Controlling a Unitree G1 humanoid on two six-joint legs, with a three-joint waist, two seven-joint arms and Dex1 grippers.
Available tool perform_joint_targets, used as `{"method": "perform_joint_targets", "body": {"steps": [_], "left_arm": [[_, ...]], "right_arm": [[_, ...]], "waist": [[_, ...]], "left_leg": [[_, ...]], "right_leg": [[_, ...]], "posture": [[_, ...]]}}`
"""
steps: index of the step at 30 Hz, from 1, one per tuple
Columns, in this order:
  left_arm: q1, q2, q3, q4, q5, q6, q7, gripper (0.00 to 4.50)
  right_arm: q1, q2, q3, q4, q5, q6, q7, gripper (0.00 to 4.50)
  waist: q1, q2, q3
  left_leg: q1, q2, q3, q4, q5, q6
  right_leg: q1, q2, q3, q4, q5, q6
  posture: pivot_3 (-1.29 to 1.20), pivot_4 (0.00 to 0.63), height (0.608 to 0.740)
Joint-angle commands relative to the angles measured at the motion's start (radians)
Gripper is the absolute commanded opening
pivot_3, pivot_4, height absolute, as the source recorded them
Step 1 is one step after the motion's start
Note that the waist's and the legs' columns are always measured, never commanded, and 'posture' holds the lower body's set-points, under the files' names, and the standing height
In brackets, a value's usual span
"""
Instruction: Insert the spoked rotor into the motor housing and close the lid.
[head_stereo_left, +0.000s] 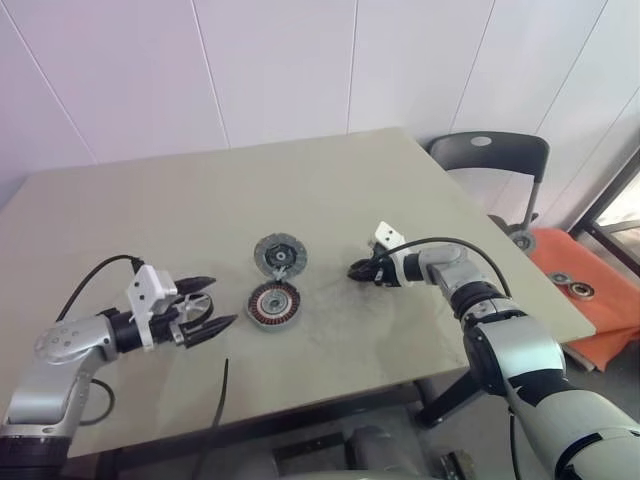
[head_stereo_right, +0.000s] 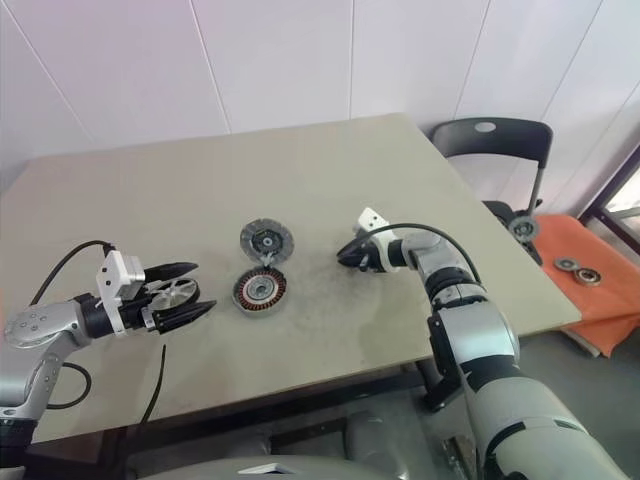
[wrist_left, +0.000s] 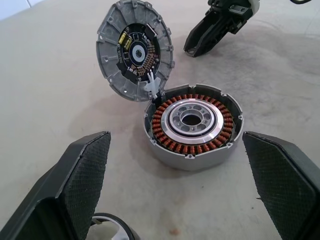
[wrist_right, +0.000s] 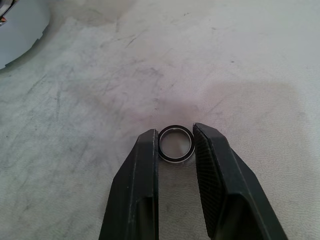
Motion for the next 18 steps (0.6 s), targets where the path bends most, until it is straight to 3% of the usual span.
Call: {"method": "perform_joint_targets", "body": {"steps": [1,8,18], "left_arm": [[0.013,0.009,0.034,-0.046,-0.026,-0.003,-0.007,4.5],[0.019,0.008,0.035,-0.039,-0.022,-0.011,-0.005,4.5],[0.032,-0.002,0.032,-0.065,-0.026,-0.003,0.01,4.5]], "right_arm": [[-0.04,0.008,-0.005,-0.038,0.025,0.009,0.092,0.65],[-0.072,0.063,0.003,-0.174,0.096,0.075,0.32,0.65],[-0.066,0.126,0.051,-0.272,0.108,0.148,0.354,0.65]], "waist": [[0.0,0.0,0.0],[0.001,0.001,0.0],[0.002,0.001,0.0]], "left_leg": [[0.0,0.0,0.0,0.0,0.0,0.0],[-0.001,0.0,0.0,-0.001,0.0,0.0],[-0.001,0.0,-0.001,-0.001,0.0,0.0]], "right_leg": [[-0.001,0.0,0.0,0.0,0.0,0.0],[-0.001,0.0,0.0,0.001,0.0,0.0],[-0.002,0.0,-0.001,0.0,0.001,-0.001]], "posture": [[0.0,0.0,0.74],[0.0,0.0,0.74],[0.0,0.0,0.74]]}}
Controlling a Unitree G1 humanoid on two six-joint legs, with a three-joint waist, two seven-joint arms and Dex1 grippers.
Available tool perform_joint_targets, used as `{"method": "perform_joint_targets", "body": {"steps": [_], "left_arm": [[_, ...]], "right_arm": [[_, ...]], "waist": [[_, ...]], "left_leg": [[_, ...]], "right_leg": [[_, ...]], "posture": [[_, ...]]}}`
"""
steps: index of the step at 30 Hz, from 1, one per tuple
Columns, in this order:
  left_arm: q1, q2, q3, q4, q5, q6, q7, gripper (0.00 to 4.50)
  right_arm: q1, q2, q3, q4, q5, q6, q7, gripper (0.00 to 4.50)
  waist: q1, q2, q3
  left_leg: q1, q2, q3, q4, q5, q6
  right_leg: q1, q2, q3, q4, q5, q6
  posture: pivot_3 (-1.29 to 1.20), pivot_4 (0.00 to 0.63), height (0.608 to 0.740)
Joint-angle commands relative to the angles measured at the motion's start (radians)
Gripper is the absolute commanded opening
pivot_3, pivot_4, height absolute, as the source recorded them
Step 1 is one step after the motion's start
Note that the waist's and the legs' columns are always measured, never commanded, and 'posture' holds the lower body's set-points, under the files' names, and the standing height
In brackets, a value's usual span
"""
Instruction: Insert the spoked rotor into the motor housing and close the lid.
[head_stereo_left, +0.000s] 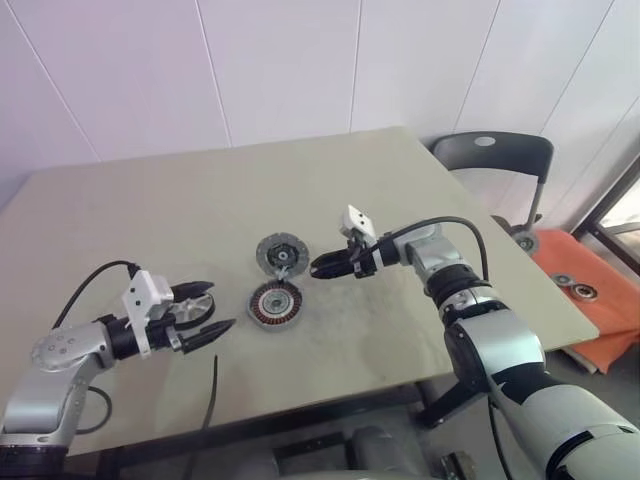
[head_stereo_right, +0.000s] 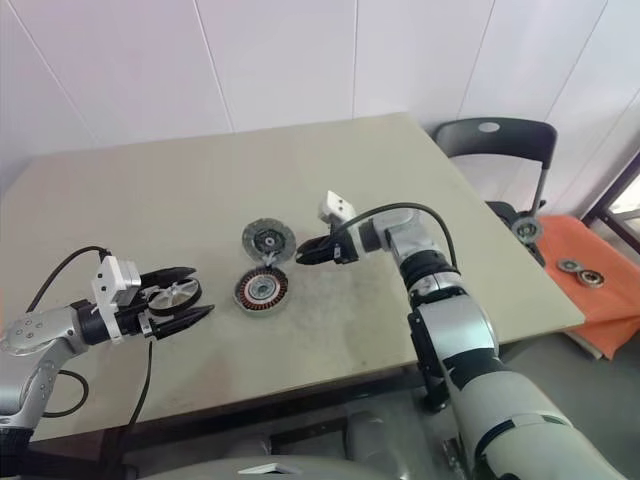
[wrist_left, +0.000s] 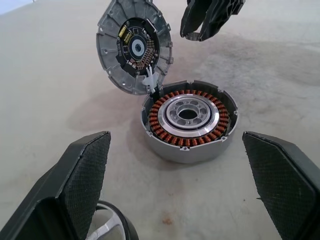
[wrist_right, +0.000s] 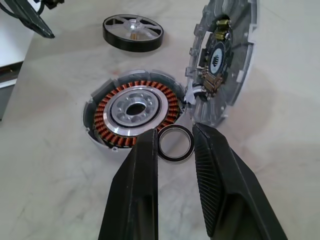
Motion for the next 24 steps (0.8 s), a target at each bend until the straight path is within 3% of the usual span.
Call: {"method": "perform_joint_targets", "body": {"steps": [1,11,15,24], "left_arm": [[0.003,0.006,0.024,-0.041,-0.013,-0.003,0.004,4.5],[0.015,0.009,0.031,-0.051,-0.011,0.001,0.015,4.5],[0.042,0.058,0.007,-0.01,0.096,-0.103,-0.018,4.5],[0.05,0.076,0.028,-0.015,0.075,-0.099,-0.045,4.5]], "right_arm": [[-0.014,0.027,0.021,-0.065,0.022,0.019,0.02,0.65],[0.001,0.109,0.072,-0.101,0.03,0.059,0.037,0.65],[0.013,0.126,0.098,-0.109,0.025,0.069,0.031,0.65],[-0.002,0.159,0.119,-0.067,0.017,0.061,-0.017,0.65]], "waist": [[-0.003,0.0,0.0],[0.0,0.0,0.0],[-0.003,0.0,0.0],[-0.002,0.0,0.0]], "left_leg": [[0.0,0.0,0.0,0.0,0.0,0.0],[0.0,0.0,0.0,0.0,0.0,0.0],[0.0,0.0,0.0,-0.001,0.0,0.0],[0.0,0.0,0.0,-0.001,0.0,0.0]], "right_leg": [[0.0,0.0,0.0,0.0,0.0,0.0],[0.0,0.0,0.0,0.0,0.0,0.001],[-0.001,0.0,0.0,0.0,0.0,0.001],[-0.001,0.0,0.0,0.0,-0.001,0.001]], "posture": [[0.0,0.0,0.74],[0.0,0.0,0.74],[0.0,0.0,0.74],[0.0,0.0,0.74]]}}
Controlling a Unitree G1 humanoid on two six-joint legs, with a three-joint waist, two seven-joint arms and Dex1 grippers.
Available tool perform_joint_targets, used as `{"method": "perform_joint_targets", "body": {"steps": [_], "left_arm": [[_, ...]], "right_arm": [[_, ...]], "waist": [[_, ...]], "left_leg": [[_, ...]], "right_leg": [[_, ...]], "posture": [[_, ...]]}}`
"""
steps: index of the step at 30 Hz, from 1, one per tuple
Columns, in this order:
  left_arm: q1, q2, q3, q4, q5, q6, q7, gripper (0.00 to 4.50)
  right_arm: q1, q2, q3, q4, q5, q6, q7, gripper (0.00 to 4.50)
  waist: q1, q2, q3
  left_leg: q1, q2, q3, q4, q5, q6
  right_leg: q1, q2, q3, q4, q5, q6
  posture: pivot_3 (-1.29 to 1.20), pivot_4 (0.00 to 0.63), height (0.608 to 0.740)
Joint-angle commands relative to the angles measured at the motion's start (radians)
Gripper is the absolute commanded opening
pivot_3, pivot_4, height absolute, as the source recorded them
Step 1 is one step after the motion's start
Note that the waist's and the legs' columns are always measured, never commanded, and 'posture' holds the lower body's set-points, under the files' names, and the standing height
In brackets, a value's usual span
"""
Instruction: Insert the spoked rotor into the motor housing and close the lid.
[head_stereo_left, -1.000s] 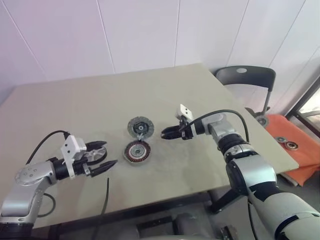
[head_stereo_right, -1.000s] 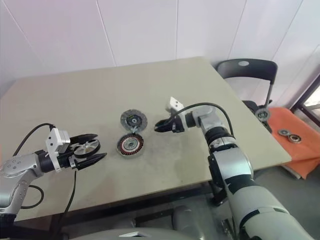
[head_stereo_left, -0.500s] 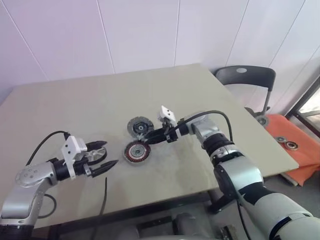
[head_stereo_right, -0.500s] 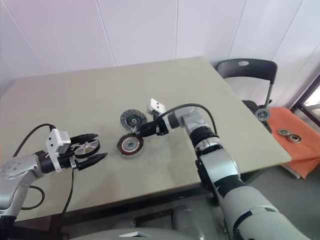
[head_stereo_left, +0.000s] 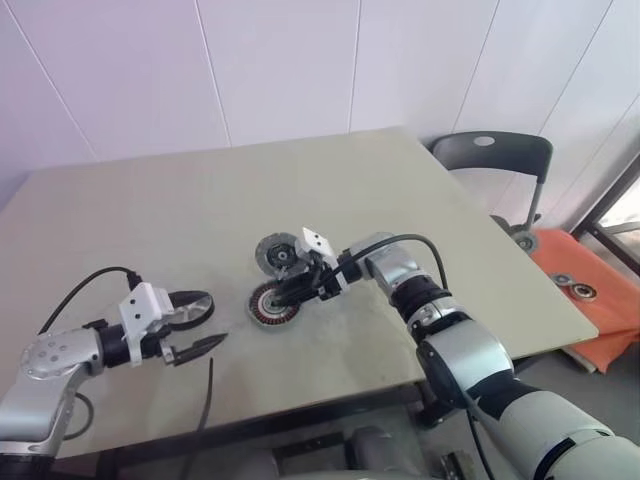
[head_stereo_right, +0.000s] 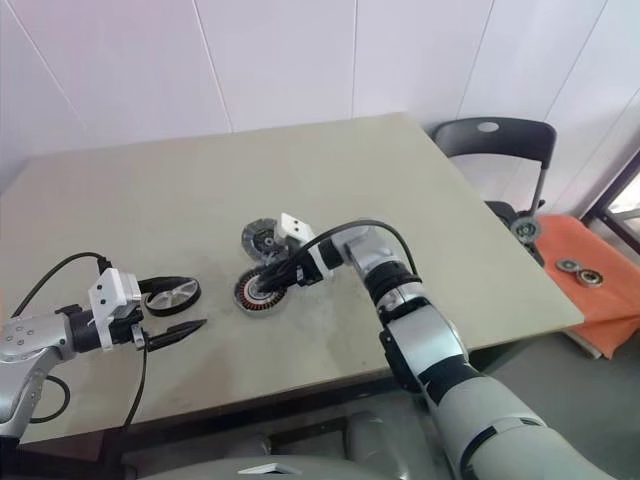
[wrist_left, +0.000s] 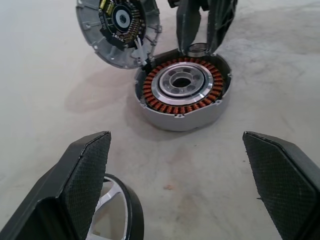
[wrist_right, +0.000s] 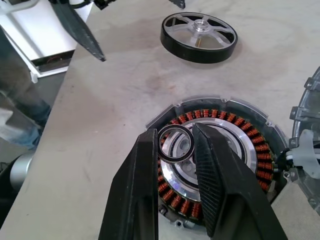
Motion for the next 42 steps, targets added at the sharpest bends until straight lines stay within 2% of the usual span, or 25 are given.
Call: {"method": "perform_joint_targets", "body": {"steps": [1,10,19,34,42], "left_arm": [[-0.002,0.016,0.026,-0.02,-0.007,-0.012,-0.006,4.5],[0.001,-0.004,0.013,-0.04,-0.014,0.001,0.009,4.5],[0.005,-0.011,0.011,-0.043,-0.014,-0.001,0.012,4.5],[-0.005,-0.02,0.003,-0.025,-0.005,-0.008,0.018,4.5],[0.01,-0.028,0.002,-0.042,-0.001,-0.009,0.029,4.5]], "right_arm": [[-0.034,0.017,0.0,0.002,0.007,-0.014,-0.015,0.65],[-0.054,0.045,-0.003,0.127,-0.025,-0.059,-0.134,0.65],[-0.069,0.041,-0.012,0.188,-0.041,-0.1,-0.193,0.65],[-0.08,0.076,-0.007,0.133,-0.022,-0.092,-0.09,0.65],[-0.065,0.089,0.004,0.147,-0.049,-0.116,-0.132,0.65]], "waist": [[0.0,0.0,0.0],[0.0,0.0,0.0],[-0.001,0.0,0.0],[-0.001,0.0,0.0],[0.001,-0.001,0.0]], "left_leg": [[0.0,0.0,0.0,0.0,0.0,0.0],[0.0,0.0,0.0,0.0,0.0,0.0],[0.0,0.0,0.0,0.0,0.0,0.0],[0.0,0.0,0.0,0.0,0.0,0.0],[0.0,0.0,0.0,0.0,0.0,0.0]], "right_leg": [[0.0,0.0,0.0,0.0,0.0,0.0],[0.0,0.0,0.0,0.0,0.0,0.0],[0.0,0.0,0.0,0.0,0.0,0.0],[0.0,0.0,0.0,0.0,0.0,0.0],[0.0,0.0,0.0,-0.001,0.0,0.0]], "posture": [[0.0,0.0,0.74],[0.0,0.0,0.74],[0.0,0.0,0.74],[0.0,0.0,0.74],[0.0,0.0,0.74]]}}
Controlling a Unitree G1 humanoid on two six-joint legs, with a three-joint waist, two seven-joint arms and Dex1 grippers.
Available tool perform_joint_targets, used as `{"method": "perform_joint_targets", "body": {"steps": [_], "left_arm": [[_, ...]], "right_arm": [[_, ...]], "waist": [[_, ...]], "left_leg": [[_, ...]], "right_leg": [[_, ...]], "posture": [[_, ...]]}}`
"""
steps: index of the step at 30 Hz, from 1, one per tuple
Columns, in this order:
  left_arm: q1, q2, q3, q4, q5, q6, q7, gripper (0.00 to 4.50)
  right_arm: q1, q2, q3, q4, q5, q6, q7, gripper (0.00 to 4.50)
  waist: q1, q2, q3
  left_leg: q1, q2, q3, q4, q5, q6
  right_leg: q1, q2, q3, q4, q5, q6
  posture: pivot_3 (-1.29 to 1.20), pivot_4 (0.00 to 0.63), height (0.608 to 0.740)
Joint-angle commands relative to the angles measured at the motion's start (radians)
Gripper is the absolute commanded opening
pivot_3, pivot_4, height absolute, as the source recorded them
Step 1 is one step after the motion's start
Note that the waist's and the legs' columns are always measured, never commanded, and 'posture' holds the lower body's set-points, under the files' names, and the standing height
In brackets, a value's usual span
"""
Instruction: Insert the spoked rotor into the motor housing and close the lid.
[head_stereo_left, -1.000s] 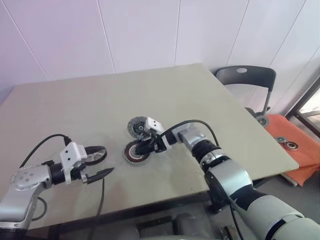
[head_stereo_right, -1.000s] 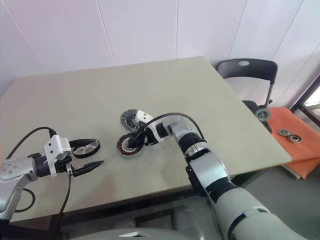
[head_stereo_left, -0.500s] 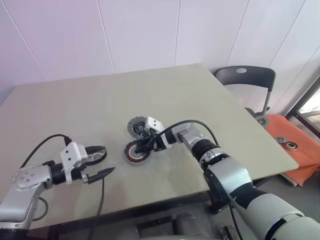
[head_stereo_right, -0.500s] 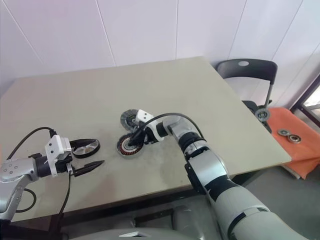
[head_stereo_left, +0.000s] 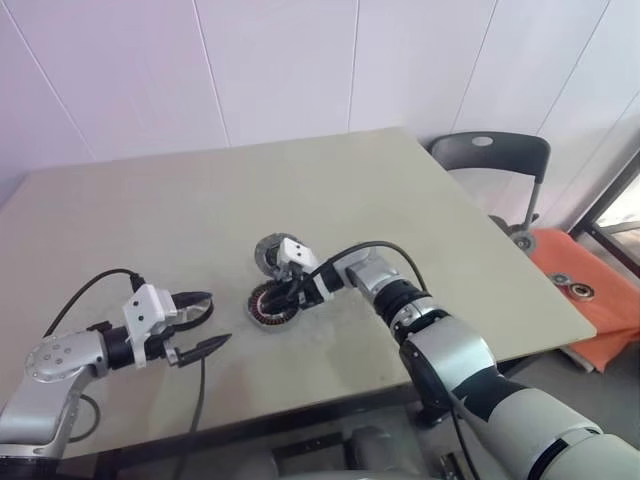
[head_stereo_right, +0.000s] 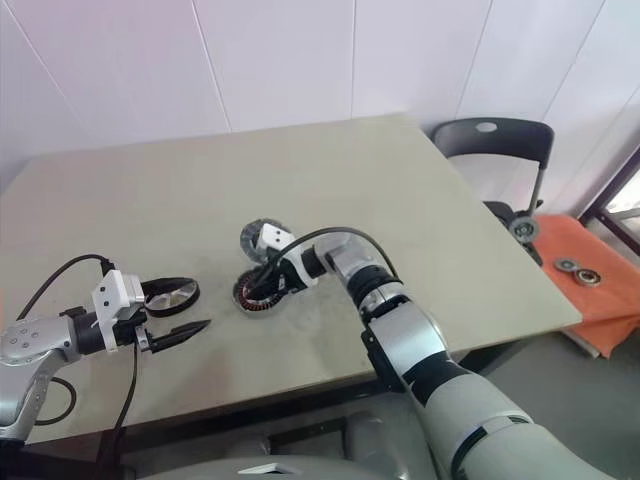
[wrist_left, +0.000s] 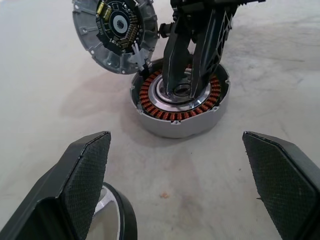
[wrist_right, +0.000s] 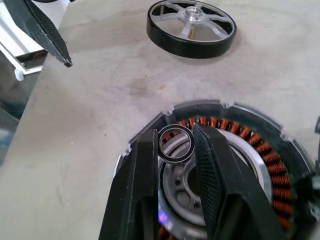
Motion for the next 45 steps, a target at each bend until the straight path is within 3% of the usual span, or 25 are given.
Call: {"method": "perform_joint_targets", "body": {"steps": [1,39,44,45], "left_arm": [[0.008,-0.001,0.01,-0.032,-0.003,-0.01,0.007,4.5],[0.015,-0.008,0.006,-0.037,-0.001,-0.013,0.019,4.5],[0.012,-0.009,0.004,-0.035,-0.002,-0.012,0.019,4.5],[0.011,-0.009,0.003,-0.034,-0.002,-0.012,0.019,4.5]], "right_arm": [[-0.021,0.001,-0.001,-0.018,-0.006,-0.02,-0.012,0.65],[0.003,-0.041,-0.003,-0.005,-0.036,-0.046,-0.016,0.65],[-0.001,-0.041,0.001,0.006,-0.046,-0.035,-0.049,2.37],[-0.003,-0.04,0.001,0.009,-0.046,-0.03,-0.05,2.37]], "waist": [[-0.001,-0.001,0.0],[-0.001,-0.001,-0.001],[-0.001,-0.001,-0.001],[-0.001,-0.001,-0.001]], "left_leg": [[0.0,0.0,0.0,0.0,0.0,0.0],[0.0,0.0,0.0,0.0,0.0,0.0],[0.0,0.0,0.0,0.0,0.0,0.0],[0.0,0.0,0.0,0.0,0.0,0.0]], "right_leg": [[0.0,0.0,0.0,0.0,0.0,0.0],[0.001,0.0,0.0,-0.001,0.0,0.0],[0.001,0.0,0.0,-0.001,0.0,0.0],[0.001,0.0,0.0,0.0,0.0,0.0]], "posture": [[0.0,0.0,0.74],[0.0,0.0,0.74],[0.0,0.0,0.74],[0.0,0.0,0.74]]}}
